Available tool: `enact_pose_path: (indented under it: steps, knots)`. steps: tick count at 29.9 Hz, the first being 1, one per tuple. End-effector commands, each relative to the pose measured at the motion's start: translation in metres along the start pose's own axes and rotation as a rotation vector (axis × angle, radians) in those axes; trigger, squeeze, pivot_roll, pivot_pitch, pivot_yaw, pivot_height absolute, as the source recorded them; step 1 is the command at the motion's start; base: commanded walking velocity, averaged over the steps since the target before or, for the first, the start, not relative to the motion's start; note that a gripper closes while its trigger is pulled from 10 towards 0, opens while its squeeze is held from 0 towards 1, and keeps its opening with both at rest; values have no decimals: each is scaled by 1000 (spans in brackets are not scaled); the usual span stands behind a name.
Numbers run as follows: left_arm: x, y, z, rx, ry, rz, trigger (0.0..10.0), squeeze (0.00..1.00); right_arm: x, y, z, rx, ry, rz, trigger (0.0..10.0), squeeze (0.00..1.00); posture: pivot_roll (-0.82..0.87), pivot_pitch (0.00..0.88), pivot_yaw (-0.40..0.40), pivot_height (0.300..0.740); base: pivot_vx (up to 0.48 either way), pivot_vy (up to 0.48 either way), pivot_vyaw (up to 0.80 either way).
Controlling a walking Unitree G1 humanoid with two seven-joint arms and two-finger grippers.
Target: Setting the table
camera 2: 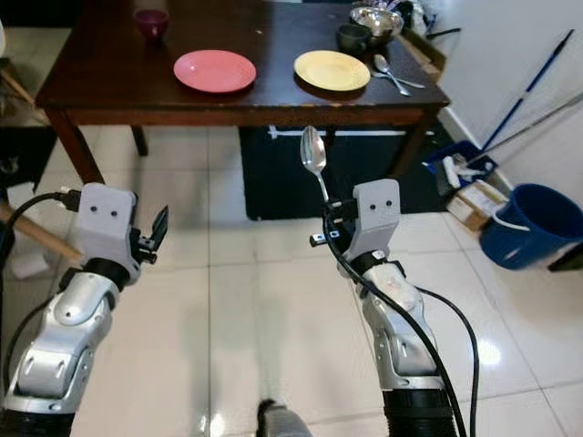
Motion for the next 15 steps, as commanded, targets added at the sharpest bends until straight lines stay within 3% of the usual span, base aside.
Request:
enact_pose_path:
  steps: [1,12,15]
  knots:
    - [-4,5,-8,15,26,11,10000,0,1,2,3,6,-14,3,10000,0,-126,54,13,740,454,0,0]
    - [-3,4,-8,13,24,3,10000,0,0,1,3,17,-13,-9,10000,0,-129,53,18,740,450,0,0]
    - [-3,3,-7,14,23,1,10000,0,0,0,3,21,-13,-14,10000,0,-129,53,20,740,445,0,-402]
Point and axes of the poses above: a point about 5 cm out from each wrist's last joint towards the gripper, its own x axis pointing out of the wrist towards the gripper, its own z axis along the axis of the wrist's last joint, y = z × x, the point moved 5 cm from there along x, pointing out of the wrist towards the gripper, and after that the axes turned 1 degree about -x, right-handed, at the moved point
